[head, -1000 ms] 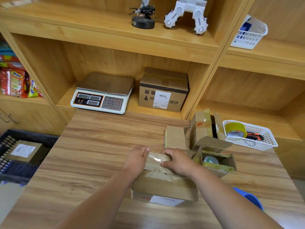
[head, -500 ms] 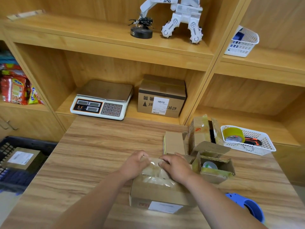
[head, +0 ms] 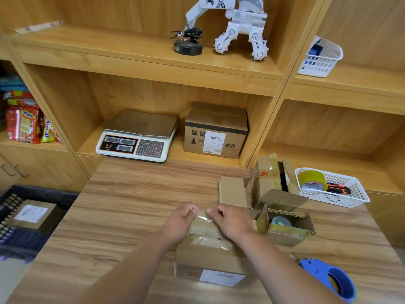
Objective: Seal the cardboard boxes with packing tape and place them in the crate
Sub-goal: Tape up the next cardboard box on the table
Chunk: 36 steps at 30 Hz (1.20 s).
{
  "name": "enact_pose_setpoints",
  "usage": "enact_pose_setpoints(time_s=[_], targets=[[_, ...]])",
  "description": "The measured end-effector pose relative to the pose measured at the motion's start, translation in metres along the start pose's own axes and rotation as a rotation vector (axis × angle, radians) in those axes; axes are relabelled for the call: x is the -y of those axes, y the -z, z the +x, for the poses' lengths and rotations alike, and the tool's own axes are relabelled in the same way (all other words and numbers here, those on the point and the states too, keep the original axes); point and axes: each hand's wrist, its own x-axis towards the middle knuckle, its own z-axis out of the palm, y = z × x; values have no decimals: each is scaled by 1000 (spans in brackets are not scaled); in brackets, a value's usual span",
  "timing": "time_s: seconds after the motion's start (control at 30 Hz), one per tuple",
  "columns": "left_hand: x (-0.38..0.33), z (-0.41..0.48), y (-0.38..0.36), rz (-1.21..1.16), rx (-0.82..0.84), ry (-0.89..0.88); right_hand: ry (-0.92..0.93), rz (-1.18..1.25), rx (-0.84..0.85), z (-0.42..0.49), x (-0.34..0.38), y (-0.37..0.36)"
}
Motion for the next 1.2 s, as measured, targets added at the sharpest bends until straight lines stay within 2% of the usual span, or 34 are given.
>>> enact_pose_setpoints(time_s=[0.3,0.4,0.47,0.57,0.83,0.93,1.0,1.1,1.13,1.2], targets=[[2,-1,-5,-63,-81,-14,79,-75,-27,3,6,-5],[2,-1,-5,-71,-73,-7,86,6,26,3,2,0],[1,-2,-5,-90,-78,7,76,161,48,2,-3,6],[-1,-6,-5,-128,-102,58,23,471,-28,-3,-14,17],[-6,-10,-6,-63,-140,51,33,384,-202,-40,-67,17],[-4,-5,-4,66,-69,35,3,418,-267,-54,-82,11],[-6,-1,-2,247,-37,31,-7,430,-273,-61,-90,8],[-18,-5,-6,845,-175,42,-18,433,-216,-65,-97,3],[-24,-7,-10,958,-217,18,-16,448,-204,-64,-97,2],[-35,-13,-24,1008,-217,-131,5,458,-195,-63,-96,-1]])
